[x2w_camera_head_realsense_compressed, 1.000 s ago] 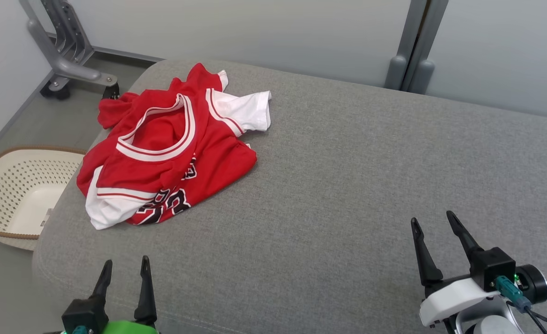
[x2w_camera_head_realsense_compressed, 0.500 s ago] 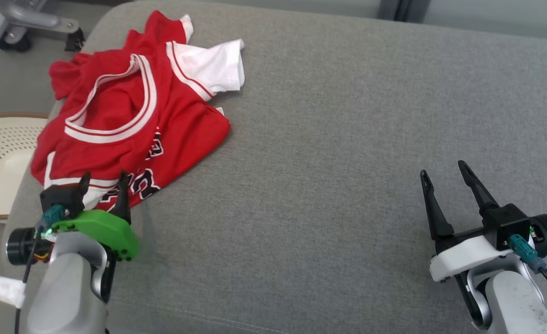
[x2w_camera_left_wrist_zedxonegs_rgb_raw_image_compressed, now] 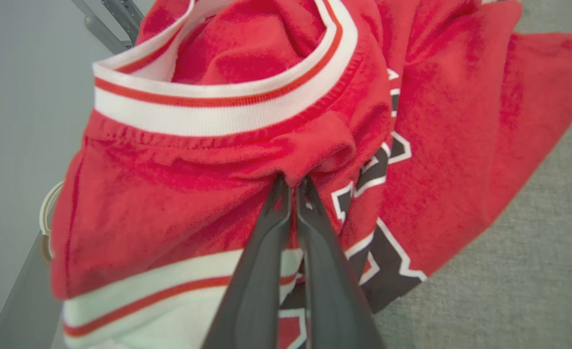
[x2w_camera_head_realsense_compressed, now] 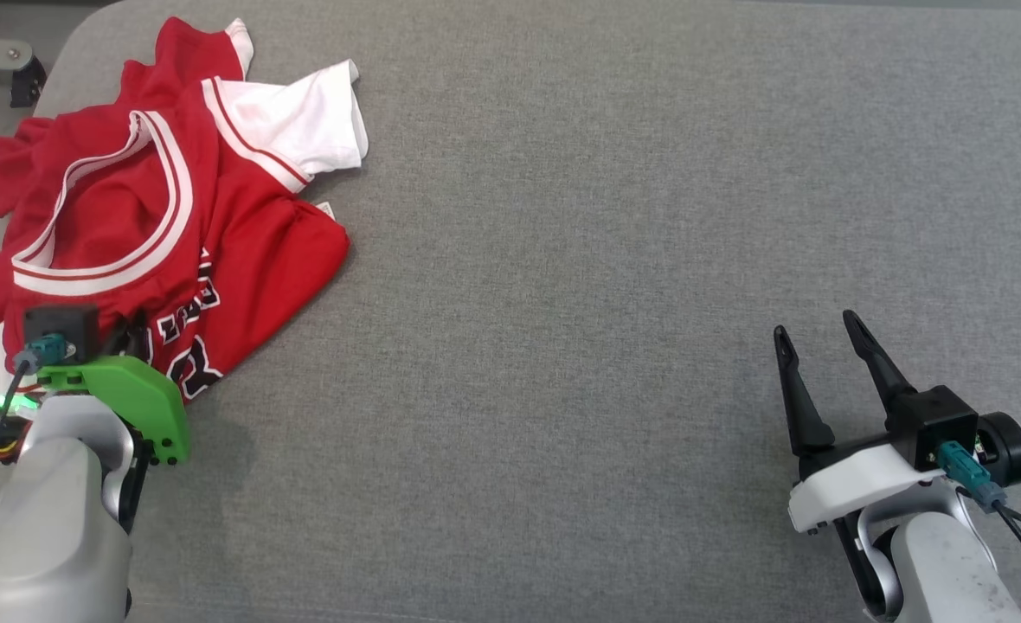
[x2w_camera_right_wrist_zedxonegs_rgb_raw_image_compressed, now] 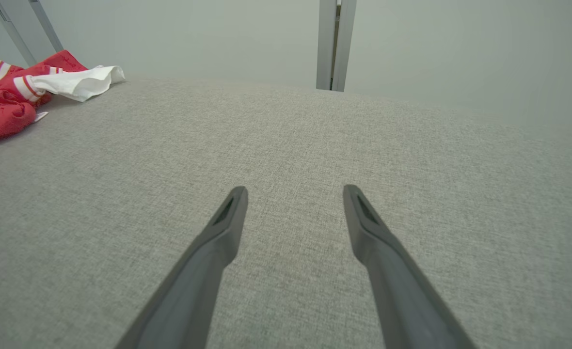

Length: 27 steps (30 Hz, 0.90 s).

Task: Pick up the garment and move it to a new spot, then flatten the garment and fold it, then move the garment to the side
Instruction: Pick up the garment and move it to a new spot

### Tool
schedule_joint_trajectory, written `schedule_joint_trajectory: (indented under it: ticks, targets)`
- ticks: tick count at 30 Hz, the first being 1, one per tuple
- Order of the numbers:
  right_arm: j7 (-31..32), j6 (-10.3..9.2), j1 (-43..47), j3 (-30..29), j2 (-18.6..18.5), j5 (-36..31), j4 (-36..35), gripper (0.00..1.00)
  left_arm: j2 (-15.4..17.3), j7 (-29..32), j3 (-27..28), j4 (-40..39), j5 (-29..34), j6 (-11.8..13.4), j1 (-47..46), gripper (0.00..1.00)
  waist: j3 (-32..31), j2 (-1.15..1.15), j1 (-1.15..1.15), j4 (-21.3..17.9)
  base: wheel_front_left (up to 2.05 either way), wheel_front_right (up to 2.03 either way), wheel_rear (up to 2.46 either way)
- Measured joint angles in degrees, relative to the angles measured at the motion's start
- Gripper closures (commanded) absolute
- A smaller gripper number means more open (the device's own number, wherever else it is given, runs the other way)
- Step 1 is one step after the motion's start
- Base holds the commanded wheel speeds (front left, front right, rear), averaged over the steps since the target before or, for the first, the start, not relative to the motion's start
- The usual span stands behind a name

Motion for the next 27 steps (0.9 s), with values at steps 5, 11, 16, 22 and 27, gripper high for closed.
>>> schedule_joint_trajectory:
  ticks: [5,11,16,22,27]
  targets:
    - [0.0,0.00,1.9,-0.6,1.1,0.4,0.6,0.00,2.1,0.1,-0.1,-9.4,0.0,0.0,0.4,1.00,-2.8,0.00,0.00,-0.1,0.00,0.00,0.00]
    - [0.0,0.00,3.1,-0.5,2.1,0.9,1.1,0.00,5.1,4.0,0.5,-29.9,-0.3,0.1,2.1,1.00,-5.9,0.00,0.00,-0.4,0.00,0.00,0.00]
    - [0.0,0.00,3.3,-0.5,2.6,1.1,1.1,0.00,5.3,11.3,-0.4,-47.8,-4.6,0.0,4.0,1.00,-7.0,0.00,0.00,-2.6,0.00,0.00,0.00]
    - [0.0,0.01,3.4,-0.8,3.0,1.3,1.1,0.00,6.2,20.3,-2.8,-64.9,-12.6,-0.2,5.3,1.00,-8.1,0.00,0.00,-7.0,0.00,0.00,0.00]
    - [0.0,0.01,3.8,-1.5,3.0,1.5,1.1,0.00,6.1,25.5,-4.3,-73.2,-19.4,-0.2,6.3,1.00,-8.8,0.00,0.00,-11.3,0.00,0.00,0.00]
